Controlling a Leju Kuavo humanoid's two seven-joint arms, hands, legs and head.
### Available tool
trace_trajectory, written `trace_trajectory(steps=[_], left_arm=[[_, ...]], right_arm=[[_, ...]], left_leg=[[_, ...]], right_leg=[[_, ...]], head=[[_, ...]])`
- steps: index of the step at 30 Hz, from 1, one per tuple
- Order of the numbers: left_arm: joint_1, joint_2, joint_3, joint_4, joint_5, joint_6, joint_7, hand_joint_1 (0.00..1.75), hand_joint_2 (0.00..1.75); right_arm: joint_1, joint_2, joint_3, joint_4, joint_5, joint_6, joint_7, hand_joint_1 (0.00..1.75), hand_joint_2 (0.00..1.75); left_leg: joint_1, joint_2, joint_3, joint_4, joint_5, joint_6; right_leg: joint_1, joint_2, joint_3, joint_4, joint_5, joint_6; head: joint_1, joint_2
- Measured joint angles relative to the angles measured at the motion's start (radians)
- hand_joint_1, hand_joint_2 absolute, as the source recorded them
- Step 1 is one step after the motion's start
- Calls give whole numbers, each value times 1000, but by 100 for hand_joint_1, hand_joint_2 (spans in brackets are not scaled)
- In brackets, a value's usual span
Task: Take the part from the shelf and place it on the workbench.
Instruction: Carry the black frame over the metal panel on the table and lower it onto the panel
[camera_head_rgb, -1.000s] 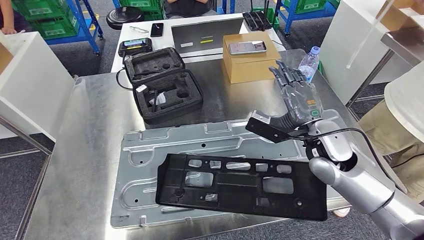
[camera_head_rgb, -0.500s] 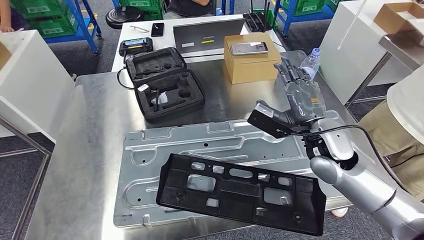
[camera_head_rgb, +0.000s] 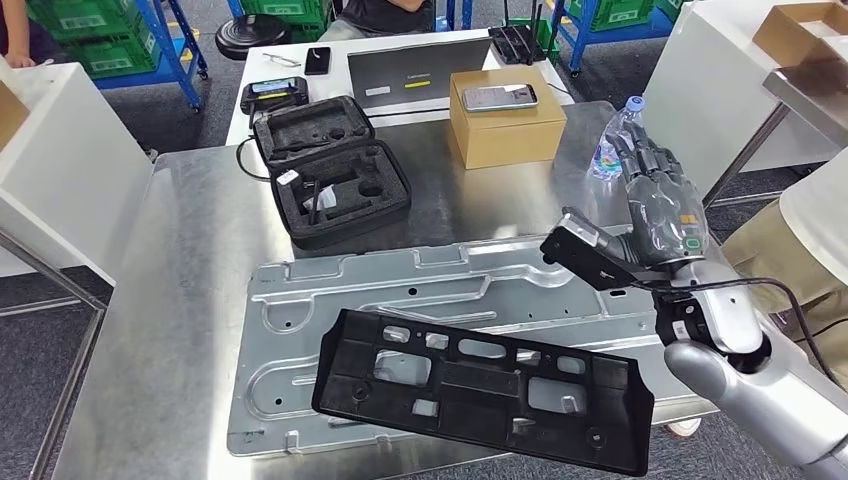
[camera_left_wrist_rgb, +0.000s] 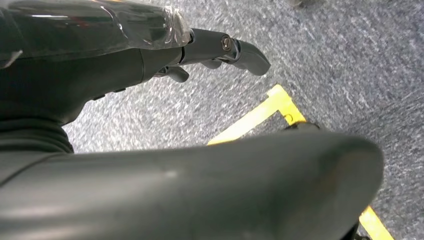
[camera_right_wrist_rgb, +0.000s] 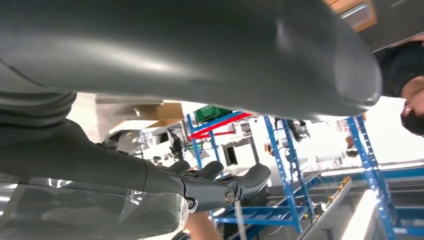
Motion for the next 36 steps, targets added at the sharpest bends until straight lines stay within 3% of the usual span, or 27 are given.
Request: trace_trajectory(steps=[2,5,7,8,10,12,15,17,18,21,22,23,24,27,28,31,33,36], left_arm=[[5,1,2,0,4,0,-2,0,0],[10,1,4,0,7,0,-4,0,0],[12,1,6,0,7,0,-4,0,0],[13,1,7,0,7,0,-4,0,0],[13,2,8,0,8,0,-4,0,0],[11,2,8,0,8,1,-5,0,0],[11,3,8,0,10,4,-8,0,0],[12,3,8,0,12,5,-10,0,0],[11,4,9,0,14,7,-12,0,0],[14,5,12,0,23,9,-19,0,0],[17,5,14,0,27,9,-21,0,0],[21,5,16,0,31,8,-22,0,0],[24,5,18,0,35,6,-22,0,0],[27,8,25,1,42,0,-15,0,0],[26,9,27,1,44,-2,-13,0,0],[28,12,32,2,49,-5,-10,0,0],[29,15,34,3,52,-6,-11,0,0],[29,15,35,4,56,-6,-16,0,0]], right_arm=[[26,-19,-23,-37,5,-1,9,0,0],[72,-42,-58,-88,14,-4,21,0,0],[109,-52,-79,-118,23,-11,26,0,0],[127,-55,-90,-132,29,-16,27,0,0],[158,-59,-114,-157,40,-27,28,0,0],[182,-62,-136,-176,47,-36,27,0,0],[217,-64,-160,-200,57,-46,27,0,0],[239,-64,-177,-213,64,-51,26,0,0],[249,-64,-187,-219,67,-54,26,0,0],[286,-64,-212,-233,77,-62,26,0,0],[302,-64,-219,-239,81,-64,27,0,0],[315,-64,-225,-246,86,-64,29,0,0],[327,-64,-231,-253,91,-64,31,0,0],[349,-63,-252,-276,109,-64,39,0,0],[358,-62,-258,-283,114,-64,41,0,0],[385,-59,-275,-307,128,-63,49,0,0],[397,-58,-287,-323,135,-62,53,0,0],[417,-57,-303,-344,141,-62,57,0,0]], left_leg=[[3,2,-15,35,-27,-9],[10,5,-93,221,-125,-24],[12,6,-128,304,-147,-27],[12,6,-118,288,-131,-27],[12,6,-48,150,-68,-20],[8,6,13,26,-29,-12],[1,5,23,-5,-21,-2],[3,6,25,-12,-10,10],[4,7,26,-16,-5,16],[3,9,22,-17,2,24],[2,9,21,-16,2,25],[3,9,20,-16,3,25],[3,9,20,-15,3,24],[-1,8,16,-6,1,16],[-3,8,13,-3,1,10],[-1,7,4,3,2,-4],[4,8,-16,49,-34,-15],[10,9,-95,246,-145,-30]], right_leg=[[-2,-1,0,-3,3,-9],[-1,-3,-1,-3,4,-17],[0,-4,-2,-3,4,-17],[0,-4,-1,-3,4,-17],[0,-4,1,-3,4,-16],[2,-4,2,-3,5,-12],[2,-3,0,-5,10,3],[-1,-3,-9,15,-7,11],[-2,-3,-25,53,-34,13],[-2,-3,-108,258,-139,17],[-2,-3,-121,297,-149,19],[-3,-3,-114,294,-139,20],[-5,-3,-88,250,-113,20],[-8,-3,23,43,-38,19],[-7,-2,38,10,-31,16],[-2,-2,34,-2,-23,-2],[-3,-4,29,-4,-16,-15],[-2,-7,16,-4,-7,-24]], head=[[-1,0],[-3,0],[-3,0],[-3,0],[-4,0],[-3,0],[-3,0],[-2,0],[-2,0],[0,0],[0,0],[0,0],[0,0],[0,0],[0,0],[-1,0],[-1,0],[-3,0]])
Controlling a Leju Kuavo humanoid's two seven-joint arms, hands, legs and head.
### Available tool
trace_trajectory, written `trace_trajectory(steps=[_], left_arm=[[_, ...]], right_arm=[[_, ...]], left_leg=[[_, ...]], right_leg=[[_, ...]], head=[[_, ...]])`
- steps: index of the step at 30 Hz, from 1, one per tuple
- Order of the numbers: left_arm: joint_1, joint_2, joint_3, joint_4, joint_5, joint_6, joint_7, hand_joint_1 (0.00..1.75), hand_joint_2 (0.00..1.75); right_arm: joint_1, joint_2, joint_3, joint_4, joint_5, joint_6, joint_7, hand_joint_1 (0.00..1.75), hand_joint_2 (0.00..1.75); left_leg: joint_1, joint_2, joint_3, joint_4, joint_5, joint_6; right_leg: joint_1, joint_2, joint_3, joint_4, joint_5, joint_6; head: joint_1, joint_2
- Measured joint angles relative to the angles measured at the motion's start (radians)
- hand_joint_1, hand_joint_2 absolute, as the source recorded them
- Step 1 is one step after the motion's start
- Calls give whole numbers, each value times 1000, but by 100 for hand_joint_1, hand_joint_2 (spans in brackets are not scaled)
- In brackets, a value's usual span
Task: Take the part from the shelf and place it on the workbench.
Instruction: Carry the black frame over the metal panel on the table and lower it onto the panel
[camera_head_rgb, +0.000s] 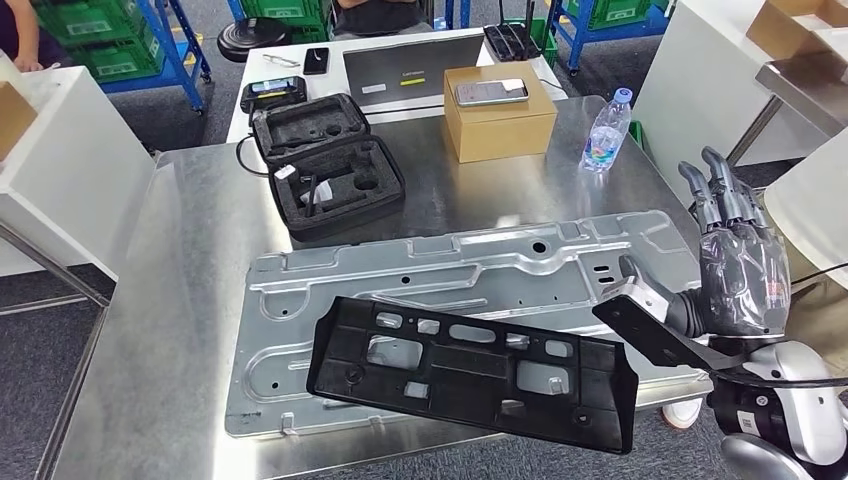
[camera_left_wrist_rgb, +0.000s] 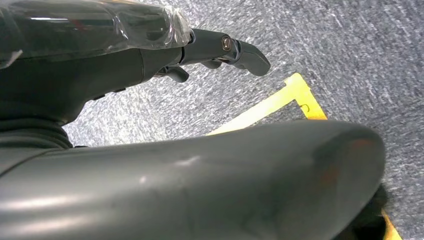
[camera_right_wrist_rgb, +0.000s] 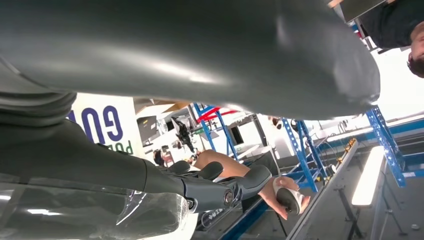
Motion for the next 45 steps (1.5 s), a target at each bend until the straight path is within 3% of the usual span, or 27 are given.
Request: trace_trajectory(steps=[1,2,3,6,7,11,13,15,16,17,18,21,22,25,27,28,31,32,33,34,36,38,41,42,43,45], left_arm=[[1,0,1,0,1,0,-2,0,0],[1,0,2,0,2,0,-3,0,0],[1,0,3,0,3,0,-4,0,0],[-1,1,8,1,4,0,-9,0,0],[-2,1,9,1,5,0,-11,0,0],[0,1,14,1,7,0,-14,0,0],[-1,2,16,1,9,1,-13,0,0],[-1,3,16,1,8,2,-11,0,0],[-1,3,16,1,7,2,-9,0,0],[0,3,16,1,5,2,-6,0,0],[1,2,16,1,3,2,-3,0,0],[0,2,16,1,-6,2,1,0,0],[-1,3,16,1,-9,2,1,0,0],[1,3,16,1,-16,2,0,0,0],[2,2,16,1,-19,2,0,0,0],[2,2,16,1,-21,2,-1,0,0],[0,1,15,1,-25,2,-2,0,0],[1,1,15,1,-26,2,-2,0,0],[2,1,14,1,-26,2,-2,0,0],[2,1,14,1,-26,2,-2,0,0],[0,1,13,1,-26,2,-2,0,0],[-3,1,13,1,-26,2,-2,0,0],[-2,1,13,1,-26,3,-2,0,0],[-2,1,13,1,-26,3,-2,0,0],[-3,0,13,1,-26,3,-2,0,0],[-4,0,13,1,-26,4,-1,0,0]], right_arm=[[8,0,-4,-6,2,0,2,0,0],[16,1,-9,-12,5,0,4,0,0],[24,1,-16,-18,7,1,7,0,0],[46,2,-38,-39,13,1,14,0,0],[52,2,-45,-44,14,1,16,0,0],[85,1,-75,-63,16,0,20,0,0],[104,1,-93,-70,16,-1,21,0,0],[122,2,-109,-73,16,-2,24,0,0],[131,2,-115,-74,15,-4,26,0,0],[141,2,-121,-74,13,-6,27,0,0],[151,2,-128,-75,11,-9,28,0,0],[177,2,-155,-84,9,-18,27,0,0],[188,2,-164,-88,8,-20,26,0,0],[222,1,-188,-100,7,-22,27,0,0],[236,1,-201,-107,6,-23,28,0,0],[243,1,-207,-110,6,-24,28,0,0],[263,1,-224,-117,5,-27,29,0,0],[269,2,-229,-117,4,-28,29,0,0],[274,2,-233,-118,3,-29,30,0,0],[279,2,-238,-118,1,-31,31,0,0],[284,2,-249,-120,-3,-36,32,0,0],[291,3,-259,-122,-4,-44,32,0,0],[303,5,-270,-123,-8,-53,33,0,0],[308,6,-274,-123,-10,-56,33,0,0],[313,7,-278,-123,-11,-60,33,0,0],[325,10,-285,-123,-13,-68,33,0,0]], left_leg=[[1,0,-17,48,-18,-2],[2,0,-16,58,-17,-3],[2,0,8,23,3,-1],[-2,0,133,-199,83,12],[-5,0,153,-241,94,16],[-10,1,154,-266,116,36],[-7,3,146,-273,132,49],[-9,4,134,-273,141,55],[-10,4,128,-272,145,56],[-11,5,122,-271,150,55],[-10,4,116,-270,153,53],[-10,3,102,-256,158,45],[-12,3,97,-250,159,40],[-14,0,88,-246,167,23],[-9,-1,73,-221,147,12],[-7,-1,56,-183,117,6],[-1,1,-17,15,3,-8],[0,1,-25,52,-13,-9],[0,1,-11,47,-9,-8],[-1,1,23,-1,11,-5],[-5,4,124,-163,62,6],[-13,8,179,-263,88,17],[-16,9,179,-278,104,32],[-14,10,176,-283,113,38],[-12,10,172,-287,123,45],[-11,9,159,-289,136,53]], right_leg=[[1,0,-5,0,3,-1],[1,0,-9,0,6,0],[1,0,-11,0,9,1],[2,0,-15,1,17,9],[3,0,-17,1,20,14],[-1,1,-26,9,20,34],[-3,2,-56,79,-36,38],[-3,2,-106,214,-117,41],[-3,2,-123,268,-141,43],[-3,1,-123,290,-147,44],[-4,1,-103,270,-135,45],[-8,2,24,68,-67,45],[-7,3,49,22,-56,42],[-1,2,52,3,-44,22],[-1,-4,43,1,-33,7],[-2,-10,36,-1,-27,1],[1,-26,16,0,-14,-6],[2,-29,9,0,-9,-5],[2,-32,4,0,-4,-4],[3,-34,-1,0,0,-2],[4,-38,-8,1,8,2],[4,-42,-12,1,16,10],[1,-40,-15,1,26,28],[-1,-34,-21,11,15,32],[-1,-26,-33,40,-11,35],[-2,-13,-79,158,-92,38]], head=[[0,0],[0,0],[0,0],[0,0],[0,0],[0,0],[1,0],[2,0],[3,0],[3,0],[3,0],[3,0],[3,0],[2,0],[1,0],[0,0],[-1,0],[-1,0],[-1,0],[-1,0],[-1,0],[-1,0],[-1,0],[0,0],[0,0],[2,0]])
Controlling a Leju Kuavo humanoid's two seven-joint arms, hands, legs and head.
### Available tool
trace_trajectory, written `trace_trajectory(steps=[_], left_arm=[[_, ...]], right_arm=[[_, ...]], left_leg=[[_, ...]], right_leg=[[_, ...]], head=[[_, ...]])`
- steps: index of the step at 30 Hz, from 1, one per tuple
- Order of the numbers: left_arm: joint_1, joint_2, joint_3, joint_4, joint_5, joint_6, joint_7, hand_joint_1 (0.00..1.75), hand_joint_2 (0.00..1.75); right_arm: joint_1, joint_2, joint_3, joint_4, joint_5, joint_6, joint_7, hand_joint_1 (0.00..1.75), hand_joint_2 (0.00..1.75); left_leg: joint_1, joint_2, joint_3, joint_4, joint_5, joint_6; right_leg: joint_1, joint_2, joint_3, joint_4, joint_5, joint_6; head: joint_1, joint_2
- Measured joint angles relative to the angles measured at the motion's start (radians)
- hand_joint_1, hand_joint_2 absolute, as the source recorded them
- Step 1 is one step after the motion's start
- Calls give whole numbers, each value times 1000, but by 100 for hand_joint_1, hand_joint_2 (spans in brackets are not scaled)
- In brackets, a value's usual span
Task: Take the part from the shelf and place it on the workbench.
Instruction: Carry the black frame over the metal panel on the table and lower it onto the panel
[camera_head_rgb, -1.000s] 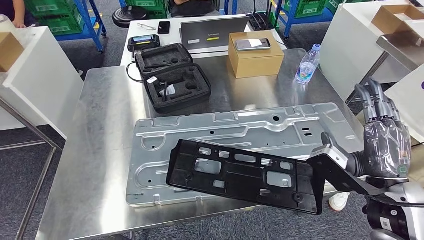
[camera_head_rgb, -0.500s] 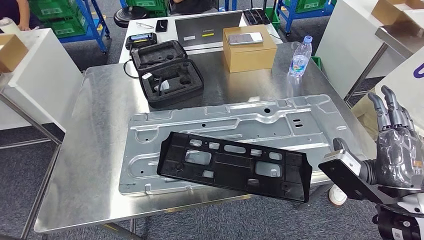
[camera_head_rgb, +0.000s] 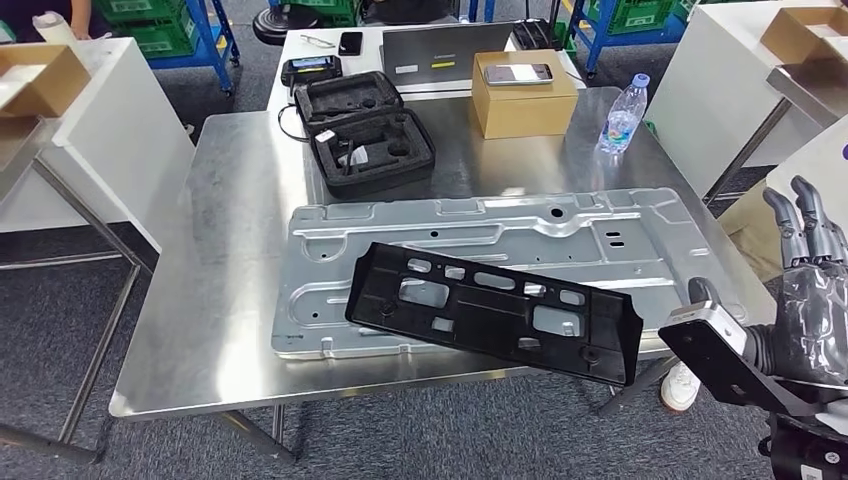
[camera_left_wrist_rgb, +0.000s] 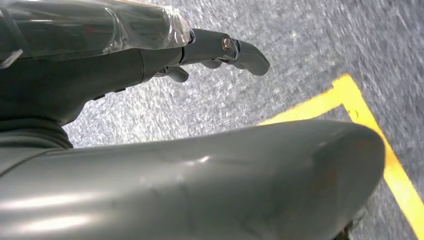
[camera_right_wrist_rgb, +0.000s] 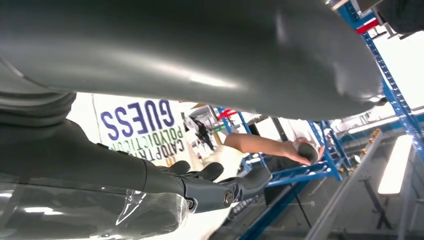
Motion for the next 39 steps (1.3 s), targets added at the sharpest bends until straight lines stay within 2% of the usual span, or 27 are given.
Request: trace_trajectory(steps=[1,2,3,4,6,7,8,11,13,14,16,17,18,19,22,23,24,26,28,29,31,32,33,34,35,37,39], left_arm=[[1,0,0,0,0,0,0,0,0],[2,0,0,0,0,0,1,0,0],[3,0,0,0,1,0,2,0,0],[4,0,-1,0,1,0,3,0,0],[4,0,-1,0,2,0,4,0,0],[3,0,-1,0,3,0,4,0,0],[2,0,-1,0,5,0,4,0,0],[4,0,-1,0,12,2,5,0,0],[6,0,-1,0,18,3,6,0,0],[6,0,-1,0,20,4,7,0,0],[5,-1,-1,0,25,6,8,0,0],[5,-1,-1,0,28,7,8,0,0],[6,-1,-1,0,31,9,8,0,0],[7,-1,-1,0,34,9,8,0,0],[5,-1,-1,0,44,11,8,0,0],[3,-1,-1,0,48,12,8,0,0],[2,-1,-1,0,54,12,8,0,0],[3,-1,-1,0,68,12,8,0,0],[4,-1,-1,0,79,12,8,0,0],[3,0,-1,0,83,12,8,0,0],[1,0,-1,0,88,10,9,0,0],[2,0,-1,0,90,9,10,0,0],[2,0,-1,0,91,9,11,0,0],[3,0,-1,0,91,8,14,0,0],[3,0,-1,0,91,8,16,0,0],[1,0,-1,0,90,8,18,0,0],[-1,1,-1,0,87,6,19,0,0]], right_arm=[[6,2,-2,1,-1,-4,0,0,0],[13,5,-3,1,-2,-9,-1,0,0],[19,8,-4,2,-4,-13,-1,0,0],[24,11,-6,2,-7,-18,-2,0,0],[32,15,-11,3,-11,-27,-3,0,0],[38,17,-14,4,-13,-34,-3,0,0],[47,20,-17,6,-15,-41,-4,0,0],[77,31,-26,20,-32,-76,-12,0,0],[97,41,-30,38,-61,-111,-28,0,0],[108,47,-31,52,-84,-132,-41,0,0],[128,64,-30,89,-147,-173,-74,0,0],[134,73,-29,112,-178,-193,-91,0,0],[140,82,-27,137,-204,-210,-106,0,0],[145,92,-25,165,-228,-228,-120,0,0],[152,127,-13,275,-323,-290,-182,0,0],[151,139,-7,319,-368,-307,-214,0,0],[147,153,1,364,-422,-318,-251,0,0],[128,184,19,462,-547,-325,-340,0,0],[91,217,38,580,-663,-325,-430,0,0],[66,236,46,639,-706,-323,-467,0,0],[14,279,64,777,-782,-316,-534,0,0],[-13,301,71,848,-814,-309,-561,0,0],[-40,322,79,926,-848,-297,-586,0,0],[-67,345,85,1000,-876,-282,-602,0,0],[-93,365,89,1069,-901,-263,-609,0,0],[-140,405,95,1197,-943,-214,-599,0,0],[-176,445,98,1303,-973,-159,-559,0,0]], left_leg=[[-1,0,-7,1,5,2],[-2,-1,-14,1,10,1],[-2,-2,-21,2,15,0],[-1,-3,-27,4,18,-3],[0,-5,-37,15,21,-9],[-1,-6,-42,23,21,-12],[-2,-7,-47,29,22,-17],[-1,-9,-60,37,27,-33],[4,-8,-79,76,-6,-43],[6,-7,-100,127,-43,-48],[9,-7,-152,270,-126,-56],[9,-7,-169,326,-151,-58],[10,-7,-169,346,-157,-58],[9,-7,-149,324,-145,-57],[4,-5,-8,92,-66,-42],[1,-5,23,36,-51,-38],[-2,-5,35,9,-45,-34],[-5,-5,30,4,-35,-26],[-1,-3,23,-6,-16,-14],[1,-2,17,-11,-5,-8],[0,0,0,-12,9,-2],[-2,0,-9,-11,15,-1],[-4,0,-18,-10,20,-2],[-5,0,-26,-7,25,-4],[-4,-1,-33,-3,28,-7],[-6,-1,-47,12,30,-14],[-8,-2,-59,29,31,-23]], right_leg=[[0,2,-23,68,-35,2],[-1,3,-35,113,-54,4],[-2,3,-28,120,-53,6],[-4,3,-1,85,-34,8],[-9,5,90,-59,16,12],[-9,7,123,-118,32,9],[-8,9,140,-152,40,5],[-1,8,134,-161,51,-16],[-1,5,123,-162,62,-31],[-1,3,116,-163,68,-37],[0,1,100,-162,78,-43],[1,1,93,-162,84,-43],[1,1,86,-162,89,-42],[1,1,80,-162,93,-41],[2,0,68,-161,107,-35],[3,0,67,-162,111,-30],[3,-1,65,-162,115,-25],[2,-1,64,-167,126,-13],[1,1,53,-152,111,-5],[0,2,37,-118,82,-2],[-2,3,-13,9,-2,3],[-2,3,-34,73,-33,5],[-4,3,-41,109,-47,7],[-5,3,-28,105,-41,9],[-6,3,6,59,-18,9],[-9,6,92,-80,25,9],[-7,11,128,-152,42,-3]], head=[[1,0],[1,0],[1,0],[1,0],[1,0],[1,0],[1,0],[0,0],[0,0],[-1,0],[-2,0],[-2,0],[-2,0],[-2,0],[-2,0],[-2,0],[-2,0],[-2,0],[-1,0],[0,0],[2,0],[3,0],[3,0],[4,0],[4,0],[4,0],[4,0]])
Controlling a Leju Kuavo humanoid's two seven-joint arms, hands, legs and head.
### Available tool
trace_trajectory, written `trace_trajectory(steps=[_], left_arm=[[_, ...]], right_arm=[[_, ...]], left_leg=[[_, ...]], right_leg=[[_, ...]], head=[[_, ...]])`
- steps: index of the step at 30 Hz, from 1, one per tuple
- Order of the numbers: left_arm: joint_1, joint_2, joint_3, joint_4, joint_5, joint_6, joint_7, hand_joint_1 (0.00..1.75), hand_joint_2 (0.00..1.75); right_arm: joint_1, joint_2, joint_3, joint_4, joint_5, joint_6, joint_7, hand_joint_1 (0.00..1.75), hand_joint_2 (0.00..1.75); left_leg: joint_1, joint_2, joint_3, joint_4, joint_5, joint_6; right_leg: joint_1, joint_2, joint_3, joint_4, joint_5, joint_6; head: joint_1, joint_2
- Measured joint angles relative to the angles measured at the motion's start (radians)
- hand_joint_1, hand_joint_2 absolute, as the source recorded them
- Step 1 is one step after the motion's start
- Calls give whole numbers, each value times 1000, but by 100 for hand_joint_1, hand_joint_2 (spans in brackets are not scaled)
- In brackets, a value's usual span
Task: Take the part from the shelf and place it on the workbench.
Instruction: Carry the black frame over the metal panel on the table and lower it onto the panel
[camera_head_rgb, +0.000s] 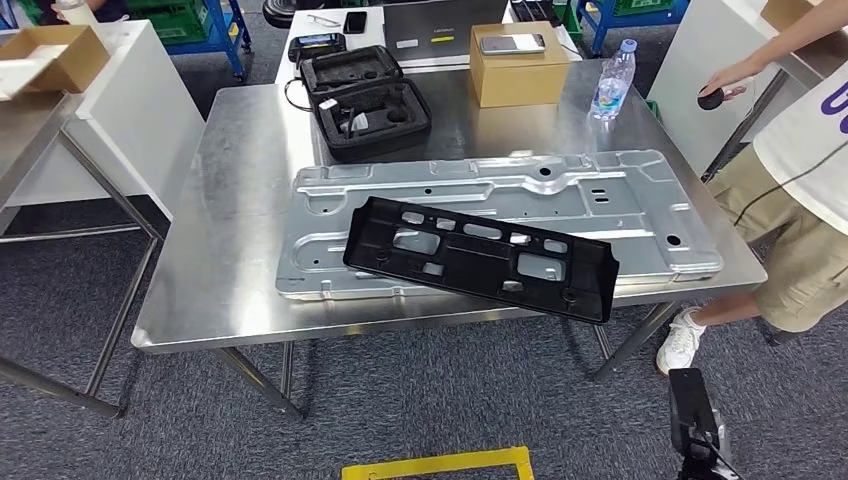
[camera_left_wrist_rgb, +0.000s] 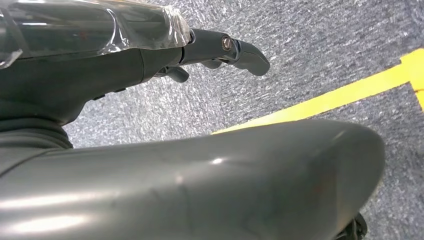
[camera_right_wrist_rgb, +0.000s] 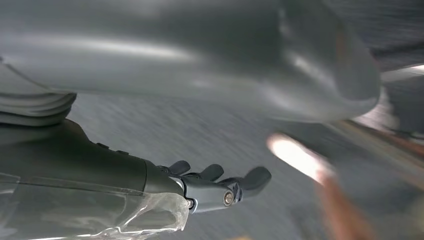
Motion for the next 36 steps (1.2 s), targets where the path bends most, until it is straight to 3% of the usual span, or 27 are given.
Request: trace_trajectory(steps=[3,4,5,8,9,10,11,14,16,19,21,23,24,25,26,28,30,34,36], left_arm=[[2,2,0,0,-5,-6,0,0,0],[3,2,-1,0,-7,-8,1,0,0],[3,2,-3,0,-10,-11,2,0,0],[1,2,-10,0,-14,-16,6,0,0],[2,3,-12,0,-14,-16,8,0,0],[2,3,-14,0,-15,-17,10,0,0],[3,4,-16,0,-16,-18,11,0,0],[-1,7,-23,0,-20,-19,15,0,0],[-6,11,-27,1,-22,-19,16,0,0],[-5,13,-31,1,-22,-19,16,0,0],[-5,13,-34,1,-22,-19,16,0,0],[-5,13,-35,1,-21,-19,15,0,0],[-4,13,-36,1,-21,-19,15,0,0],[-3,13,-38,1,-21,-19,15,0,0],[-3,13,-39,1,-21,-19,15,0,0],[-3,13,-41,1,-21,-20,15,0,0],[-5,14,-41,1,-18,-20,16,0,0],[-2,15,-41,1,-12,-21,19,0,0],[-1,15,-42,2,-9,-21,20,0,0]], right_arm=[[-31,61,5,130,-14,72,95,0,0],[-39,81,8,164,-13,87,128,0,0],[-47,98,11,194,-10,99,158,0,0],[-69,148,21,275,-2,125,213,0,0],[-73,164,24,299,-1,130,219,0,0],[-76,179,26,321,-1,134,223,0,0],[-80,195,27,344,-1,138,224,0,0],[-94,246,35,398,0,146,215,0,0],[-102,277,42,423,5,155,207,0,0],[-105,306,52,449,11,164,201,0,0],[-106,317,57,463,16,167,200,0,0],[-107,322,62,475,21,170,200,0,0],[-107,324,65,480,23,172,200,0,0],[-107,325,67,485,23,173,200,0,0],[-107,327,69,488,24,173,200,0,0],[-109,329,72,493,24,174,201,0,0],[-113,332,75,497,27,175,202,0,0],[-116,335,79,508,36,177,210,0,0],[-118,336,82,510,47,177,214,0,0]], left_leg=[[7,-1,-12,13,1,-12],[10,-1,-21,31,-15,-17],[12,-1,-37,69,-43,-22],[14,-1,-108,262,-157,-31],[14,-1,-118,303,-174,-30],[12,-2,-111,307,-173,-26],[8,-2,-83,271,-155,-19],[-9,1,45,55,-81,13],[-17,2,75,-8,-67,24],[-11,0,71,-27,-46,24],[-5,-1,66,-37,-30,25],[-5,-1,54,-36,-21,27],[-4,-1,48,-34,-17,26],[-3,-1,42,-32,-14,24],[-1,-1,37,-30,-11,21],[3,-1,27,-19,-9,13],[3,-1,11,0,-9,4],[8,-2,-10,20,-12,-18],[14,-1,-40,92,-67,-30]], right_leg=[[9,-1,-10,2,10,-24],[11,-3,-14,2,15,-31],[11,-4,-20,1,20,-39],[17,-5,-39,1,33,-53],[20,-6,-45,1,37,-54],[23,-7,-49,1,40,-56],[26,-8,-54,1,44,-57],[32,-9,-63,2,54,-56],[32,-11,-69,3,63,-50],[31,-11,-79,11,61,-37],[29,-8,-108,83,4,-29],[25,-8,-155,215,-75,-19],[22,-8,-169,265,-96,-15],[19,-8,-167,282,-99,-11],[15,-8,-144,257,-83,-7],[7,-7,-58,121,-31,2],[5,-1,-4,19,-2,0],[12,1,-12,4,13,-28],[10,0,-23,1,24,-43]], head=[[-2,0],[-2,0],[-3,0],[-5,0],[-5,0],[-5,0],[-5,0],[-5,0],[-4,0],[-5,0],[-4,0],[-3,0],[-3,0],[-3,0],[-3,0],[-3,0],[-4,0],[-5,0],[-7,0]])
